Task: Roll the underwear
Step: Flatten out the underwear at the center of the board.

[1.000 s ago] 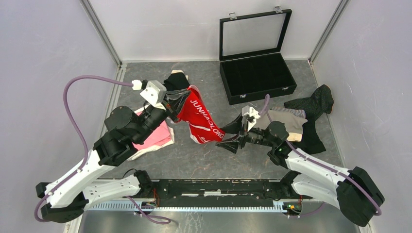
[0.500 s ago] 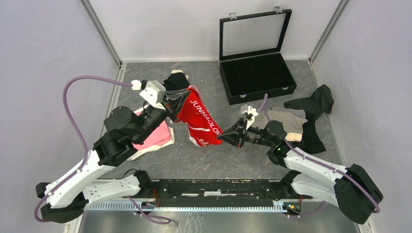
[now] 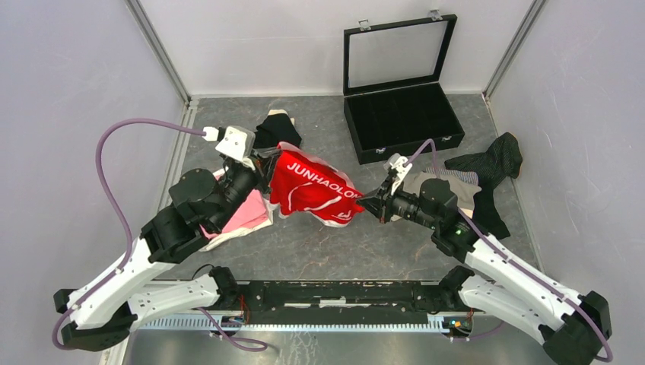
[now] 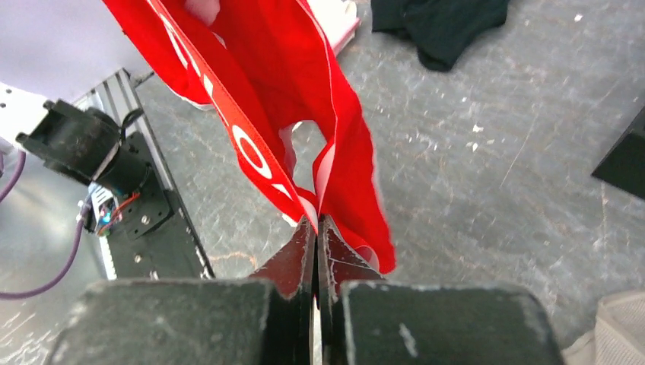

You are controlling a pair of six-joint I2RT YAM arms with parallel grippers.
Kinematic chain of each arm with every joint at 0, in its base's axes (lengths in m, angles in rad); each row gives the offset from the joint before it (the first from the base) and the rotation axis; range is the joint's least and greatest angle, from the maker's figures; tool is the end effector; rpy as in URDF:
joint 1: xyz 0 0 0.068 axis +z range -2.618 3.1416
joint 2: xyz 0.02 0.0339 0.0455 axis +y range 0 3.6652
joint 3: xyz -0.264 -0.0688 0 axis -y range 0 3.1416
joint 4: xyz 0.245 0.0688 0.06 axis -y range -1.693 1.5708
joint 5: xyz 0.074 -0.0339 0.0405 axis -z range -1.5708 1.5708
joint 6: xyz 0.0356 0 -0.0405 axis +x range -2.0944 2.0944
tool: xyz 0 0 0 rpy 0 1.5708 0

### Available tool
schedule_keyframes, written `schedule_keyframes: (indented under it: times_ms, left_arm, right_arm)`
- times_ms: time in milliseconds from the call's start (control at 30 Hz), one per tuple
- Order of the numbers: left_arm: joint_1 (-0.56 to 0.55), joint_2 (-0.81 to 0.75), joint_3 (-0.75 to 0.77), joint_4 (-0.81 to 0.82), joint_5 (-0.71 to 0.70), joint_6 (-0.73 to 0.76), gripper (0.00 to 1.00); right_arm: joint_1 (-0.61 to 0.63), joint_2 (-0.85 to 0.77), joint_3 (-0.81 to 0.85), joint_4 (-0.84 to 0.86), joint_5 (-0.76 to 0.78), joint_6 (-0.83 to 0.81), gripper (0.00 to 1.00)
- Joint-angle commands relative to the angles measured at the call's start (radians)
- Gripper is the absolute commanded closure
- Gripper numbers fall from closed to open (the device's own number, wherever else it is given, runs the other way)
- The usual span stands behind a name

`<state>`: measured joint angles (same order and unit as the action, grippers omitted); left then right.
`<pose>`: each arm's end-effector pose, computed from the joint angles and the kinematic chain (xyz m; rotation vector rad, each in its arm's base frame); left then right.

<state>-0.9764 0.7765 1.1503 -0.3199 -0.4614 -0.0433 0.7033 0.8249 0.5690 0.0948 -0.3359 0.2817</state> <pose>0.0935 -0.1101 0.4495 0.3415 1.5022 -0.4636 0.1444 0.1378 0.2862 -0.6354 1.7192 1.0006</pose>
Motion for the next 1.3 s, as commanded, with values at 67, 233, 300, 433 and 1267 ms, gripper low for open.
schedule_keyframes:
  times_ms: [67, 233, 300, 433, 1267]
  left_arm:
    - [0.005, -0.049, 0.013, -0.255, -0.075, -0.207, 0.98]
    - [0.004, -0.078, -0.007, -0.318, -0.038, -0.258, 0.98]
    - [0.004, -0.058, -0.06, -0.274, -0.049, -0.27, 0.98]
    - [0.009, 0.101, -0.212, -0.062, -0.138, -0.278, 0.98]
    - [0.321, 0.592, -0.316, 0.358, 0.03, -0.333, 0.06]
  right_arm:
    - [0.156, -0.006, 0.087, -0.31, 0.027, 0.009, 1.0]
    - [0.327, 0.02, 0.18, -0.403, 0.104, 0.028, 1.0]
    - [0.325, 0.029, 0.177, -0.462, 0.242, 0.026, 1.0]
    - [0.286, 0.132, 0.12, -0.503, 0.497, -0.004, 1.0]
    - [-0.08, 0.074, -0.222, -0.145, 0.413, 0.222, 0.15]
